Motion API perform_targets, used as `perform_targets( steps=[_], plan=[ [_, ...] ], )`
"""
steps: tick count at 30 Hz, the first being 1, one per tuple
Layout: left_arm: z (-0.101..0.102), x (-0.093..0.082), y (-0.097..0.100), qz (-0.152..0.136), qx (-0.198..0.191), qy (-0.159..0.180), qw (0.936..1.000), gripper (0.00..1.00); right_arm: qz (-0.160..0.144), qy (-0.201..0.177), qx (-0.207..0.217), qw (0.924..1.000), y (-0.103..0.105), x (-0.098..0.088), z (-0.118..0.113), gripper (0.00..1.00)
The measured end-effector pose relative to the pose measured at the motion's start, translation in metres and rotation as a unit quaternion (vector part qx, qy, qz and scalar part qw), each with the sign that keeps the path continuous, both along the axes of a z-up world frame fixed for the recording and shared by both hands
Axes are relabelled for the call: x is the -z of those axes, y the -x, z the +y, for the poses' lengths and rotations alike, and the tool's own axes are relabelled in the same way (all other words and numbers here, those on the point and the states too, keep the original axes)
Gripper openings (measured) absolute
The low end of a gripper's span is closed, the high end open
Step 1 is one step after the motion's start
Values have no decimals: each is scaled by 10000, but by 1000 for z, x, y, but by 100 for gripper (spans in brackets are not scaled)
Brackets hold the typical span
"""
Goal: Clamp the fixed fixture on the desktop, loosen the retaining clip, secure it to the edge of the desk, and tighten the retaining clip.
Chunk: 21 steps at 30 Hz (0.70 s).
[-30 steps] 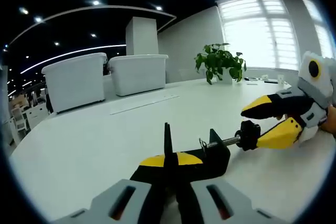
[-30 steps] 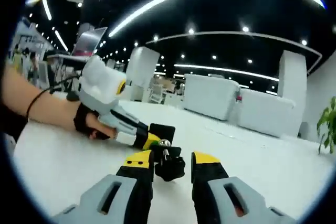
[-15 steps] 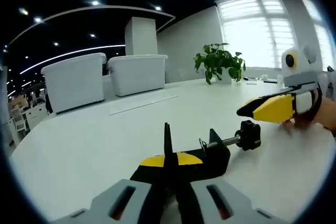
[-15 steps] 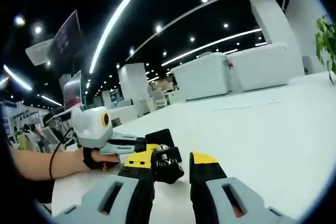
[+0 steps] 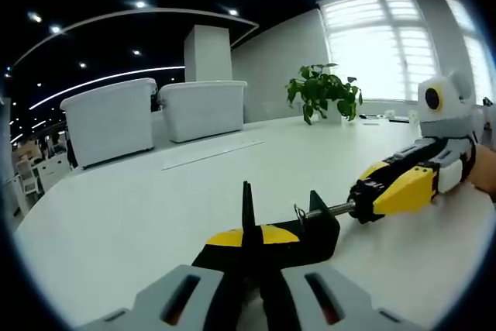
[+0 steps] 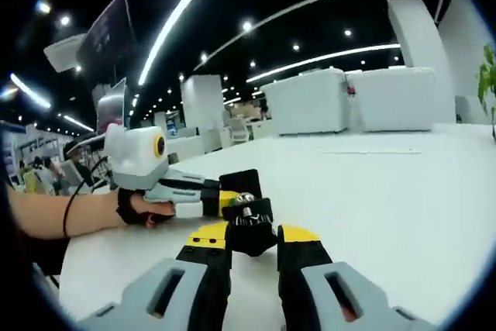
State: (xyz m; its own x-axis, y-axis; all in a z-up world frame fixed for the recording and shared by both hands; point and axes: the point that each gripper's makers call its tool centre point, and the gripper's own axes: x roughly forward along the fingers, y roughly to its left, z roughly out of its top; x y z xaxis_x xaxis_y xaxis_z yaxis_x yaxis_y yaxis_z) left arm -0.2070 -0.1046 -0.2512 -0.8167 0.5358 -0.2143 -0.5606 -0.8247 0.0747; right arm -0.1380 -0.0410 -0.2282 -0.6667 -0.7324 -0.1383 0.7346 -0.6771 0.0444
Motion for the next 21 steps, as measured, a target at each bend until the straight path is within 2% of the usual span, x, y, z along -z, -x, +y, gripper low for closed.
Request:
perform_targets(
  steps=[3, 6, 9, 11, 12, 15, 16, 17, 21],
  plan=[
    [0, 0, 0, -2, -5, -2, 10000, 6, 464, -304, 12, 9985, -5, -1, -2, 22],
    [0, 0, 1, -3, -3, -2, 10000, 6, 1272, -909, 23, 9877, -8, -4, -6, 22],
    [0, 0, -1, -2, -17, -2, 10000, 6, 1604, -1206, 37, 9796, 8, -4, -4, 22],
    [-1, 0, 0, -3, -34, -3, 10000, 6, 1814, -1399, 51, 9734, 6, -4, -5, 22],
    [0, -1, -2, -2, -42, -4, 10000, 6, 2012, -1573, 43, 9668, 4, -5, -6, 22],
    [-1, -2, -3, -7, -84, -7, 10000, 6, 2692, -2279, 55, 9357, -2, -5, -12, 21],
    [-1, -2, -4, -7, -90, -7, 10000, 6, 2752, -2345, 61, 9323, -2, -4, -12, 21],
    [-1, -2, -4, -8, -94, -7, 10000, 6, 2708, -2309, 74, 9345, -2, -3, -12, 21],
    [-1, -3, -3, -12, -104, -11, 9999, 6, 2720, -2329, 91, 9336, 3, -3, -10, 21]
  ],
)
